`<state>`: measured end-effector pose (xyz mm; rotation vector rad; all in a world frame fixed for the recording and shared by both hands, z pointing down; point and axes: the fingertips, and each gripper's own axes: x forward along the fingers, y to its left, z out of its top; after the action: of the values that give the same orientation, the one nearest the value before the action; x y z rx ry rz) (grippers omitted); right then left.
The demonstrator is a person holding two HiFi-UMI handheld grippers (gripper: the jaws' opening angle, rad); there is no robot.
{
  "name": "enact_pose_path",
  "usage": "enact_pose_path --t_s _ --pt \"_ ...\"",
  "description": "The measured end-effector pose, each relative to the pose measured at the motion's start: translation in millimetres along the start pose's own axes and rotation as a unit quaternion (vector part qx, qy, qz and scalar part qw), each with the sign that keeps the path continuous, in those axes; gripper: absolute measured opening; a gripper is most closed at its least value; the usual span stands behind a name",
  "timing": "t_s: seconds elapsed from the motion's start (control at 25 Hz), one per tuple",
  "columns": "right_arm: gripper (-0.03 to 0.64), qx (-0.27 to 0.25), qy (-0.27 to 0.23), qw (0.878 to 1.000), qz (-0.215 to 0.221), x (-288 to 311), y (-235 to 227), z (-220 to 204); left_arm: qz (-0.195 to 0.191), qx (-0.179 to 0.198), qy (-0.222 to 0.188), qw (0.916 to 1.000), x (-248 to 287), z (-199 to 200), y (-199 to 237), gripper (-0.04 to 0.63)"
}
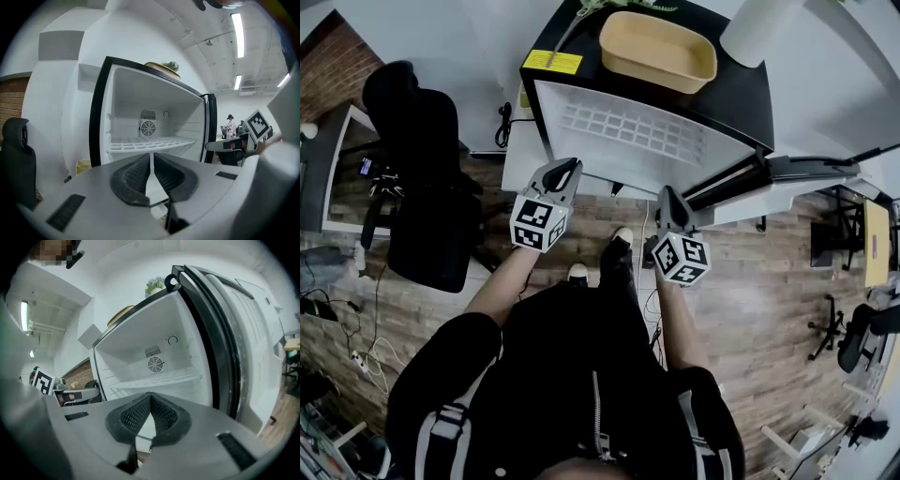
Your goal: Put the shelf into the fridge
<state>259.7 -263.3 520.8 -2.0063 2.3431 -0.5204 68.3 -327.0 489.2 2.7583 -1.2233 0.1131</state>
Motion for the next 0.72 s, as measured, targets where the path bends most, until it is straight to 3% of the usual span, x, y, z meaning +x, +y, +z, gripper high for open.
enact_pose_path --t_s 0.12,0.32,0.72 --pt "0.008 -0.004 0.002 1.0 -0.003 -9.6 -1.5 -3.3 -0.011 0.008 -0.001 0.9999 -6.9 1.2 -5.3 0.043" --pt "0.008 -0.026 -0.004 1.0 -0.006 -21.3 1.1 -3.8 -0.014 -0.015 -0.004 0.9998 -12.1 -0.8 -2.1 0.043" --pt "0.008 -0.028 -0.012 0.999 -0.011 -29.0 -8.7 2.8 -0.013 -0.024 0.001 0.9996 -10.6 -5.9 -8.7 0.043"
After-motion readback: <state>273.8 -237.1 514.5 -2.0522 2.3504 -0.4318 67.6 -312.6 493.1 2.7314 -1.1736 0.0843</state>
